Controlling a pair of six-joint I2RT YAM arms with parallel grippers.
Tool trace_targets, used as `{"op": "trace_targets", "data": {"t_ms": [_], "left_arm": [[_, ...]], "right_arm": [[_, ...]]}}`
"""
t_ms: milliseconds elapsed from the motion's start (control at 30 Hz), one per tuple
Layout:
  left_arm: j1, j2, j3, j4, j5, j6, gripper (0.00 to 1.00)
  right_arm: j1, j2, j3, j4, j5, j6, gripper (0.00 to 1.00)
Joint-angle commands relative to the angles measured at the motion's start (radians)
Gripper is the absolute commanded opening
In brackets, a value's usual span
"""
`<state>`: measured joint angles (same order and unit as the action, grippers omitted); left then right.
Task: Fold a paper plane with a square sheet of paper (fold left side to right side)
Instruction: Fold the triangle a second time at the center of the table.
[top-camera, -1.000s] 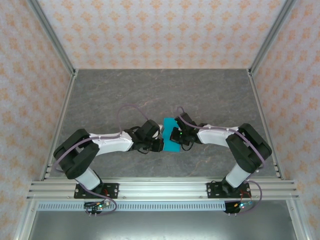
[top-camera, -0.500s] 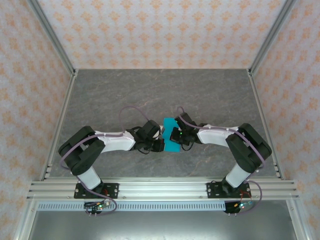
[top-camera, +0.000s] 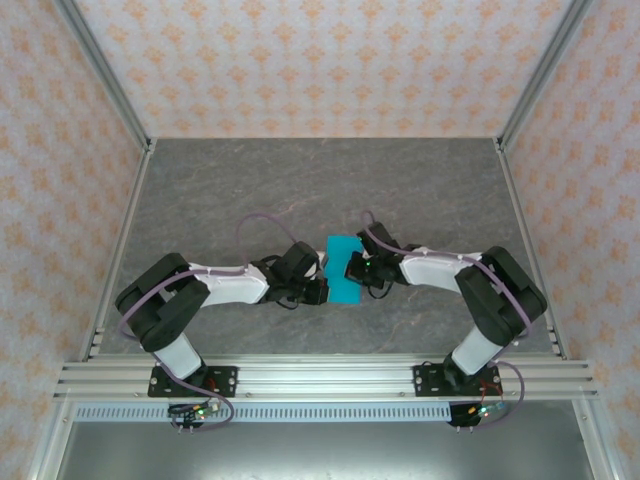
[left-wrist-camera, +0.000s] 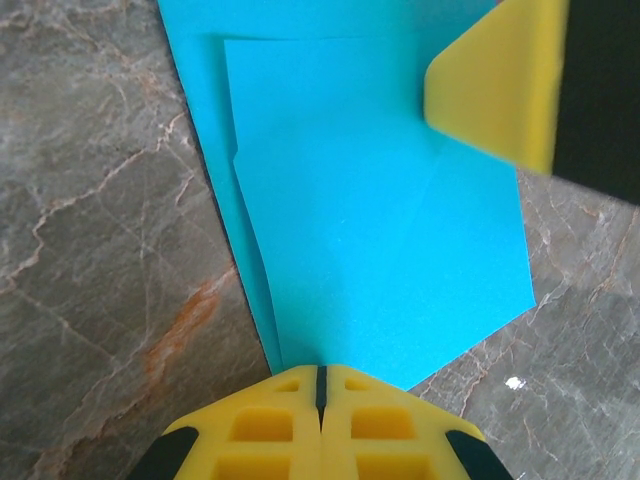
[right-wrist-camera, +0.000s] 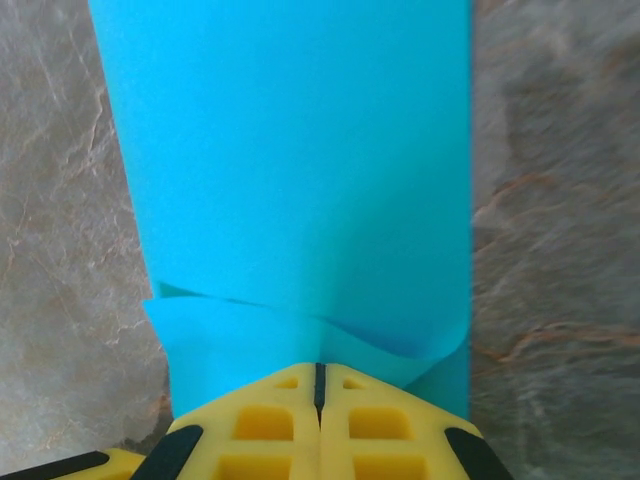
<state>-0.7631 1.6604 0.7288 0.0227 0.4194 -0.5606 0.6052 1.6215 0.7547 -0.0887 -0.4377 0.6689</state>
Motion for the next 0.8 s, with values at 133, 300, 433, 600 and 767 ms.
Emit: {"op": "trace_targets", "data": {"t_ms": [133,300,433,600,767], "left_arm": [[0.005,0.056,-0.054,-0.097,-0.051,-0.015,0.0],[0.005,0.046,-0.053,-0.09,-0.049,-0.014,0.0],[0.005,0.043,-0.048,-0.086,-0.044,-0.015,0.0],[0.005,0.035,-0.045,-0.086,-0.047,-0.015,0.0],[0.005,0.03,-0.046,-0.093,-0.052,-0.012,0.0]], "right_arm": [[-0.074,-0.031,-0.016,-0.055,0.021,-0.073,0.0],[-0.087,-0.094,0.009,-0.085,-0.003,-0.096,0.0],[-0.074,-0.196,0.003,-0.093,-0.004,-0.078,0.0],[0.002,-0.201,-0.085,0.075,-0.054,0.068,0.0],[0.1,-0.112,-0.143,0.289,-0.067,0.218,0.0]]}}
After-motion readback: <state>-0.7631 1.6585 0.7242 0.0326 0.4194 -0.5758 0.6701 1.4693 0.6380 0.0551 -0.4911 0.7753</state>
